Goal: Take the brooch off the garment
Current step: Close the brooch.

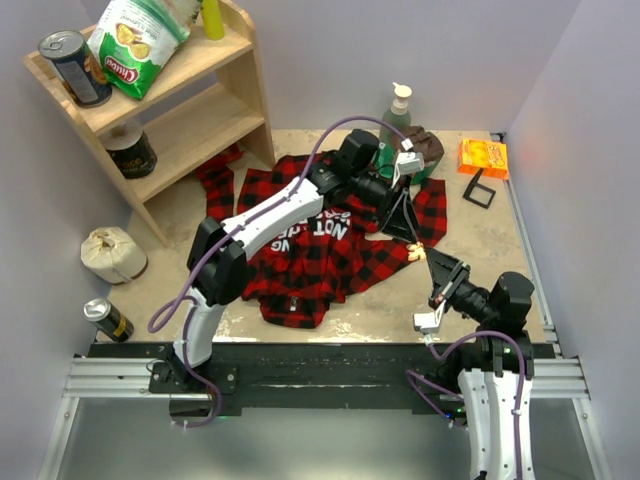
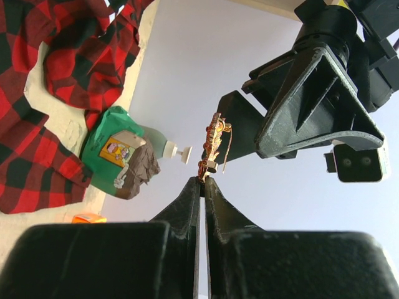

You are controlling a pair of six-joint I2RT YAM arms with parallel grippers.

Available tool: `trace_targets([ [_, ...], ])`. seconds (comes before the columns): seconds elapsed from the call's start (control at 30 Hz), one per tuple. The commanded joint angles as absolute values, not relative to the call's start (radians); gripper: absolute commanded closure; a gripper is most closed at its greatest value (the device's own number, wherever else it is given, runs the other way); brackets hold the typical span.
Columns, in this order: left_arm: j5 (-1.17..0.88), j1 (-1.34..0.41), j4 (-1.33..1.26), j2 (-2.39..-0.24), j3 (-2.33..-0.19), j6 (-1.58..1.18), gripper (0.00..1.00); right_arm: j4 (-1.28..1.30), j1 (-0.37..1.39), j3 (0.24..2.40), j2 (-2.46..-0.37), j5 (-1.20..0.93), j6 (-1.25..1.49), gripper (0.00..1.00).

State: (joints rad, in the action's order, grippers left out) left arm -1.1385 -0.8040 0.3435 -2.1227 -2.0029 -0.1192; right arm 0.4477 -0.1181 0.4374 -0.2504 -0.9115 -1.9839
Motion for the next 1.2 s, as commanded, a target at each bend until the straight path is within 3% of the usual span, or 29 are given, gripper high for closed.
trace_targets([
  [0.0,-1.161,-0.807,0.296,-2.121,-2.003,-0.163,0.39,0.414,-0.121,0.451,-0.256,-0.946,-2.307,1.00],
  [0.5,-1.118,-0.825,0.453,-2.141,-2.020,-0.032,0.37,0.399,-0.120,0.443,-0.262,-0.949,-2.306,1.00],
  [1.17,-1.233,-0.822,0.324,-2.146,-1.990,-0.161,0.38,0.414,-0.121,0.440,-0.256,-0.948,-2.324,1.00],
])
